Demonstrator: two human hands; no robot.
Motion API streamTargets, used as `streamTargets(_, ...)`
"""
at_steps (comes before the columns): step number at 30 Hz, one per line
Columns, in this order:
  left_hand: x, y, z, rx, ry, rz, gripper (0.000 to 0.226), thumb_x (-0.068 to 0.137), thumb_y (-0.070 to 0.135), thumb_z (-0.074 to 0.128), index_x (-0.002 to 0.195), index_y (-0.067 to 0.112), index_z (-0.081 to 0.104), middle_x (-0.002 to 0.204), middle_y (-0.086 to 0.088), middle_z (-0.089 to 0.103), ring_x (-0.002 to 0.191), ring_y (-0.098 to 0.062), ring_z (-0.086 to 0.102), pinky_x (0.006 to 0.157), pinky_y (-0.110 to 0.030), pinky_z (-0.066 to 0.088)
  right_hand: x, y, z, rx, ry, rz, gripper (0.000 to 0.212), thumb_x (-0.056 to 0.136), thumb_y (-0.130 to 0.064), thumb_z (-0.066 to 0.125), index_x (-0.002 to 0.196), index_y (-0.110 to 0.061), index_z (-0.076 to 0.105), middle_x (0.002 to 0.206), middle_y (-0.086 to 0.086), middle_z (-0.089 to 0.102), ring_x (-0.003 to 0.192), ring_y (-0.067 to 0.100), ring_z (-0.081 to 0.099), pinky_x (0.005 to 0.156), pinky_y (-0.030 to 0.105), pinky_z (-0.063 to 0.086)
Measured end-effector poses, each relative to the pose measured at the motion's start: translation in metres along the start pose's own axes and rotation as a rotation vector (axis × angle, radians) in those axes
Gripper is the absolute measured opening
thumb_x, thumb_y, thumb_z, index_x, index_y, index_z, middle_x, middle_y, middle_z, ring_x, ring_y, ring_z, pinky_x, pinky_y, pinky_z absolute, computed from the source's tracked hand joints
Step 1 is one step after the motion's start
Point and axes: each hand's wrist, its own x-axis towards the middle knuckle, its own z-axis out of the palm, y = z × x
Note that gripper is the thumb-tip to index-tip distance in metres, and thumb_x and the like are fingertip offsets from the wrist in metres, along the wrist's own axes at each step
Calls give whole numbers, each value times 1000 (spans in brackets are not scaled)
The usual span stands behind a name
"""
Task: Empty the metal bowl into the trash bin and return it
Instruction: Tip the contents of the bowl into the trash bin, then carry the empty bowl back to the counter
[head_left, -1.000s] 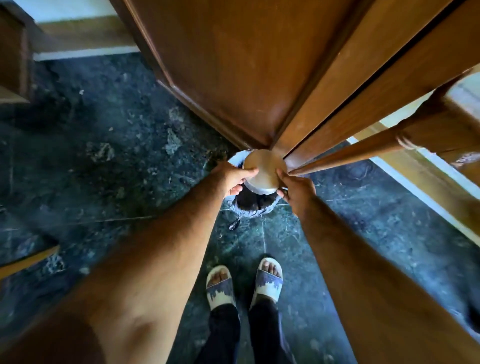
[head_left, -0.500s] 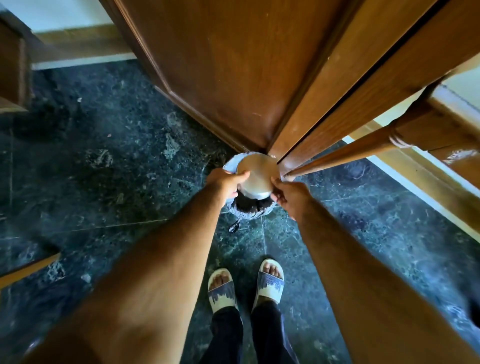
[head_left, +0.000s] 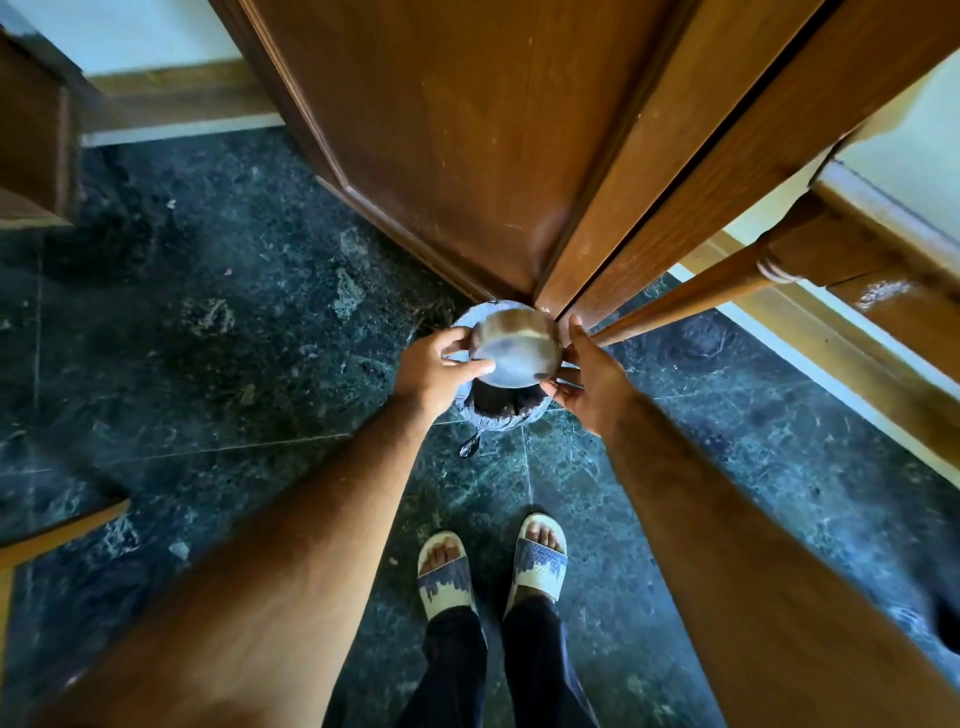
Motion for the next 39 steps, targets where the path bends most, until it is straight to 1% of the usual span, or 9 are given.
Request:
streamTargets(4, -17, -6, -8, 115, 13, 167, 55, 70, 8, 84, 122, 13, 66, 110, 1, 68, 89, -14, 68, 66, -4, 49, -12, -2, -1, -55, -24, 41, 30, 95, -24, 66, 114, -1, 66, 109, 14, 69, 100, 29, 66, 74, 35, 64)
streamTargets(6, -25, -12, -10, 175, 45, 217, 49, 70, 3, 82, 116, 16, 68, 111, -3, 73, 90, -13, 70, 64, -1, 47, -21, 0, 2, -62, -10, 61, 11, 96, -11, 63, 97, -1, 66, 104, 17, 67, 97, 31, 65, 79, 39, 63)
streamTargets(8, -34, -19, -10, 184, 74, 205, 50, 71, -2, 79, 116, 17, 66, 114, -7, 75, 94, -15, 72, 73, -10, 54, -31, 5, 5, -78, 7, 53, 8, 93, -4, 63, 85, -4, 63, 95, 18, 68, 90, 29, 65, 85, 41, 59)
streamTargets(11, -44, -25, -9, 139, 98, 160, 58, 75, -6, 74, 127, 17, 61, 122, -9, 72, 102, -18, 71, 89, -36, 58, -44, 14, 10, -30, 9, -36, 14, 89, 2, 66, 83, -10, 67, 80, 11, 66, 75, 20, 62, 71, 32, 58)
streamTargets(15, -59, -5, -9, -388, 111, -119, 44, 88, -11, 49, 129, 1, 57, 129, -22, 62, 110, -29, 65, 86, -33, 60, -58, 21, 14, 48, 54, -179, 24, 85, 9, 63, 88, -14, 69, 80, 9, 66, 70, 19, 60, 68, 30, 56)
streamTargets(17, -66, 5, -12, -483, 117, -157, 35, 92, 1, 45, 124, -1, 60, 123, -24, 64, 108, -29, 66, 81, -28, 60, -63, 24, 14, 43, 64, -251, 27, 85, 9, 59, 102, -10, 69, 90, 7, 70, 74, 18, 64, 72, 34, 57)
streamTargets(20, -78, 18, -17, -470, 156, -99, 28, 89, 14, 67, 114, 3, 66, 113, -18, 71, 100, -24, 71, 77, -29, 60, -75, 24, 12, 51, 55, -320, 36, 82, 11, 56, 110, -9, 68, 99, 3, 72, 86, 19, 67, 72, 37, 55)
streamTargets(30, -129, 71, -41, -338, 235, -41, 26, 85, 10, 71, 110, 6, 69, 111, -19, 73, 94, -26, 72, 82, -46, 61, -139, -6, 8, -59, 52, -380, 37, 75, 9, 63, 93, -22, 70, 102, 1, 75, 87, 19, 69, 71, 36, 58)
streamTargets(39, -187, 141, -55, -160, 170, 83, 21, 80, 19, 73, 101, 15, 73, 97, -9, 77, 89, -19, 74, 83, -48, 60, -204, -24, -26, -123, 177, -411, 43, 48, -12, 70, 82, -38, 74, 86, -5, 80, 92, 29, 74, 83, 54, 61)
